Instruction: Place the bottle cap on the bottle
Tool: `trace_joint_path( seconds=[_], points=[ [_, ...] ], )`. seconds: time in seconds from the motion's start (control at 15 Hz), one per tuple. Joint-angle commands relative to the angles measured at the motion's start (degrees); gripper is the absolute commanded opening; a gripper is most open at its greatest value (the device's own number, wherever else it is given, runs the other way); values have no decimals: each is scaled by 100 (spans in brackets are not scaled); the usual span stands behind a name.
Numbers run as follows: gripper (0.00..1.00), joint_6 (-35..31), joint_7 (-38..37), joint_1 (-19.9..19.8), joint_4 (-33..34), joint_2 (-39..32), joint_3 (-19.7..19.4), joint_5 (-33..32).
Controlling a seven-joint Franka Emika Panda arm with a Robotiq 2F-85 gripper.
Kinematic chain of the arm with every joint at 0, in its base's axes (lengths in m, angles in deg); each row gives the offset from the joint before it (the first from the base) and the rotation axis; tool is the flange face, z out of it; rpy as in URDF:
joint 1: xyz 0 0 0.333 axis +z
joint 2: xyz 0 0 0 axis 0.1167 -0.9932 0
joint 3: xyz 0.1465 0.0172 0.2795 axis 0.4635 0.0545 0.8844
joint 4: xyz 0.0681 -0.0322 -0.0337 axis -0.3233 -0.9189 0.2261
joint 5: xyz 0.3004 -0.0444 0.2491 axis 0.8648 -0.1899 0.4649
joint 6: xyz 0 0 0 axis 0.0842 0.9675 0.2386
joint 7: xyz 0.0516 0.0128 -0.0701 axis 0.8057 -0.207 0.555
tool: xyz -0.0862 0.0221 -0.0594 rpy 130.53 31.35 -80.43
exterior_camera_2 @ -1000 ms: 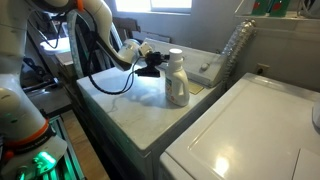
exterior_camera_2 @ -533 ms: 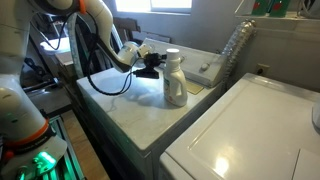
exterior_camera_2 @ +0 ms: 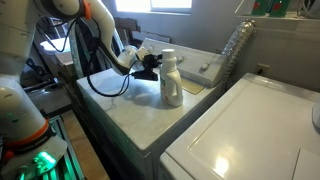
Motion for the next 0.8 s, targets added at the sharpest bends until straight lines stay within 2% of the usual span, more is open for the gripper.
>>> trace_joint_path(
  seconds=[0.0, 0.73],
  points=[
    [48, -176, -283, -134, 153, -134, 153, 342],
    [48, -1255, -1119, -333, 163, 369, 263, 1070]
  ],
)
